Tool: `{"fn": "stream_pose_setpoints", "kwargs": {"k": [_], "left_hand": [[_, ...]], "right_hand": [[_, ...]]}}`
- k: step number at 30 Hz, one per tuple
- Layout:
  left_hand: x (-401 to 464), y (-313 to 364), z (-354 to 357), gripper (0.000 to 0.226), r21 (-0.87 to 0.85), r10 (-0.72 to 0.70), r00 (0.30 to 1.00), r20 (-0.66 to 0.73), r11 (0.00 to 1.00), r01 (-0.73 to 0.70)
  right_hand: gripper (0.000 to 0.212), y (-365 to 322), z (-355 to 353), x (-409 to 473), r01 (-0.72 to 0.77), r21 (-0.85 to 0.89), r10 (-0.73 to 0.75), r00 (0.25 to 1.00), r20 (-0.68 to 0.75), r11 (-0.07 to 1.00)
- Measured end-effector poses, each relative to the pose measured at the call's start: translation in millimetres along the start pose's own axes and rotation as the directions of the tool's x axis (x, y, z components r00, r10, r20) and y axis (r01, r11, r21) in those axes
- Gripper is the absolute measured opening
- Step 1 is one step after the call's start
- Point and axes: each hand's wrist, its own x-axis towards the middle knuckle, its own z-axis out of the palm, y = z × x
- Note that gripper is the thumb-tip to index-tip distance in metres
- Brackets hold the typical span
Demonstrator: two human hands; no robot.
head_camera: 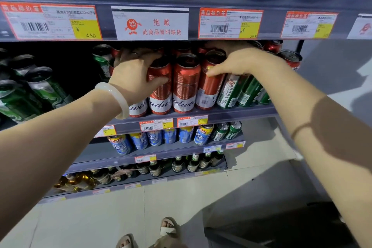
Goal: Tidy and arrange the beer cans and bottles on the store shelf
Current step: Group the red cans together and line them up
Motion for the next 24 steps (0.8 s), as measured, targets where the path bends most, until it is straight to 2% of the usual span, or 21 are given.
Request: {"fn": "stream_pose_setpoints", "kwargs": {"k": [1, 4, 6, 9, 12, 15, 17, 21, 24], "left_hand": [[2.2, 4.3, 2.1, 0.066, -0.002, 0.012, 1.000, 0.008, 1.000, -0.012], [10.3, 25.3, 10.6, 0.061, 0.031, 0.101, 0.994, 0.030, 0.994, -0.102], [16.4, 36.6, 16.1, 0.057, 0.051, 0.145, 0.988, 0.043, 0.988, -0.147], [23.0, 38.9, 21.8, 0.047, 0.037, 0.139, 0.990, 0.013, 0.990, -0.139], [22.9, 37.7, 22.6, 0.045, -0.021, 0.123, 0.992, -0.010, 0.992, -0.123], [22.5, 36.5, 24.2, 0.045, -0.044, 0.125, 0.992, -0.026, 0.991, -0.127], [22.7, 36.7, 24.9, 0.044, -0.057, 0.124, 0.992, -0.035, 0.990, -0.126], [21.2, 37.7, 23.1, 0.044, -0.051, 0.115, 0.992, -0.042, 0.992, -0.117], [20.1, 40.3, 15.4, 0.046, -0.045, 0.134, 0.991, 0.004, 0.990, -0.134]], "right_hand": [[0.046, 4.6, -1.3, 2.2, -0.001, -0.040, 0.002, 1.000, 0.022, 0.999], [0.033, 12.5, 3.5, 9.1, 0.071, -0.062, -0.073, 0.997, -0.021, 0.995], [0.047, 14.3, 6.4, 10.9, 0.100, -0.041, -0.102, 0.993, -0.058, 0.994], [0.054, 15.3, 8.5, 9.6, 0.006, -0.038, -0.008, 0.998, -0.068, 0.999], [0.072, 20.0, 10.6, 12.8, 0.052, -0.012, -0.053, 0.993, -0.102, 0.999], [0.059, 22.5, 6.1, 7.4, 0.151, 0.058, -0.143, 0.983, -0.118, 0.987], [0.059, 21.6, 4.6, 4.9, 0.209, 0.072, -0.194, 0.964, -0.180, 0.975], [0.063, 14.5, 5.8, 7.6, 0.167, -0.011, -0.166, 0.964, -0.209, 0.986], [0.065, 11.4, 6.3, 8.3, 0.162, -0.030, -0.164, 0.962, -0.218, 0.986]]}}
